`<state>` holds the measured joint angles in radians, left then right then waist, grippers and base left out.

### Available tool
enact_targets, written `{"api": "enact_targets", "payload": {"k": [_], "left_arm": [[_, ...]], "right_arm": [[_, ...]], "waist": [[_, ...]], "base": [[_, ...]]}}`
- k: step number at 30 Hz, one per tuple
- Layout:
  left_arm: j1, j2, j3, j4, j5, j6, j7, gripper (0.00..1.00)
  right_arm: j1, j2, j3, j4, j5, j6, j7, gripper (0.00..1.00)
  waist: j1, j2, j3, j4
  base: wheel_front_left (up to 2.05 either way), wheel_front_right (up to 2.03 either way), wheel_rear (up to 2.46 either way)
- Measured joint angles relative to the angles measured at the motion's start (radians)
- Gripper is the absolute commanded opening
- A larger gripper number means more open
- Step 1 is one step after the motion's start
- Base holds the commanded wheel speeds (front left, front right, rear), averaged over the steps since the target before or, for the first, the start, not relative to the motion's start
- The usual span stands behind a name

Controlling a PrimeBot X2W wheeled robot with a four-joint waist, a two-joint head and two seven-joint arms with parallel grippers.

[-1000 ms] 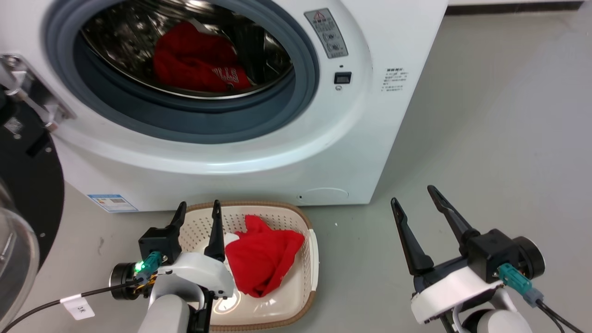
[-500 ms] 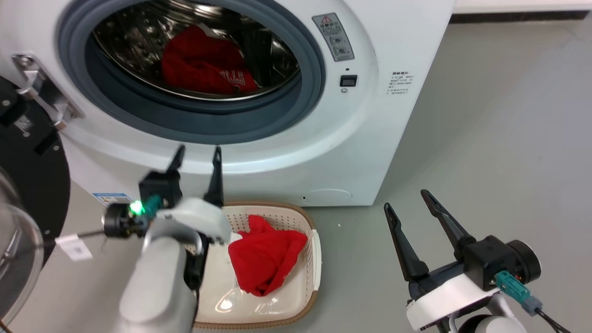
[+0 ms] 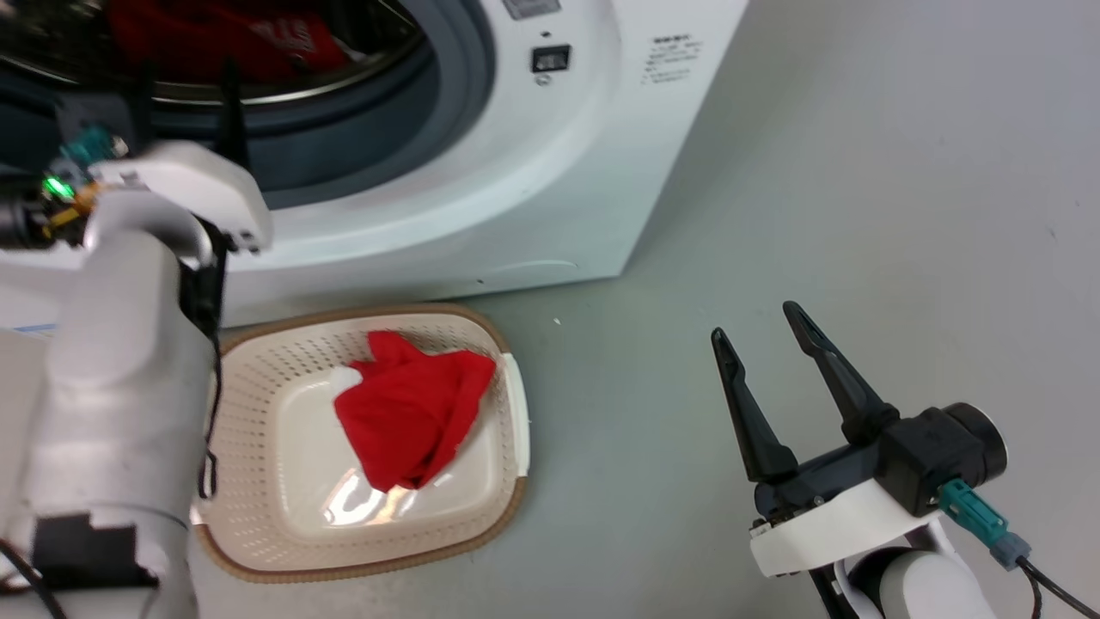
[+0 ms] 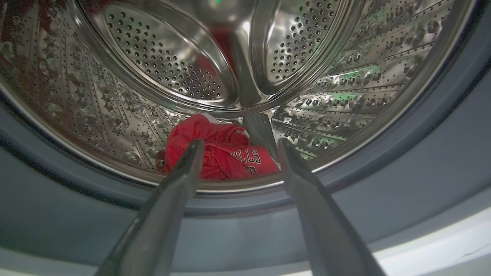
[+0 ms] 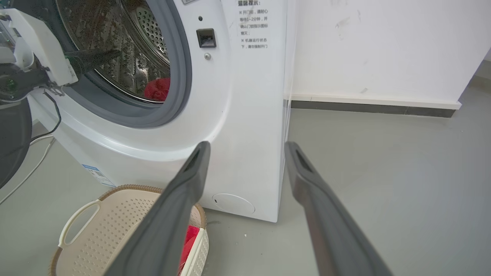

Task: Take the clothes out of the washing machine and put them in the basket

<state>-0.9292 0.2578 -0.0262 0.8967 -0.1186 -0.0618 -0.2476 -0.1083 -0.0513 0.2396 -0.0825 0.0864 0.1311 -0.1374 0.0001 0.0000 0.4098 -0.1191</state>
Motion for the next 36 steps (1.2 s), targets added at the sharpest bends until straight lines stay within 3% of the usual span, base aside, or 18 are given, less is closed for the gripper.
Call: {"api": "enact_targets", "payload": {"k": [20,29,30,36], "left_arm": [[-0.509,0.234,-0.062,0.206,0.067,-0.01,0.242,1.0],[-0.688,0.328,-0.164,0.239,0.153,-0.044,0.44,1.0],[-0.733,0.352,-0.195,0.252,0.171,-0.053,0.524,1.0],[-0.783,0.392,-0.239,0.277,0.188,-0.065,0.689,1.0]], "right_arm": [[-0.101,-0.001,0.112,0.051,0.11,0.0,-0.105,1.0],[-0.119,0.0,0.179,0.057,0.136,0.0,-0.119,1.0],[-0.117,-0.001,0.199,0.056,0.146,0.0,-0.122,1.0],[-0.114,0.0,0.231,0.055,0.161,0.0,-0.125,1.0]], "waist": [[0.0001,0.0,0.282,-0.187],[0.0001,0.0,0.381,-0.25],[0.0001,0.0,0.4,-0.274],[0.0,0.0,0.428,-0.316]], "base": [[0.0,0.0,0.0],[0.0,0.0,0.0],[0.0,0.0,0.0],[0.0,0.0,0.0]]}}
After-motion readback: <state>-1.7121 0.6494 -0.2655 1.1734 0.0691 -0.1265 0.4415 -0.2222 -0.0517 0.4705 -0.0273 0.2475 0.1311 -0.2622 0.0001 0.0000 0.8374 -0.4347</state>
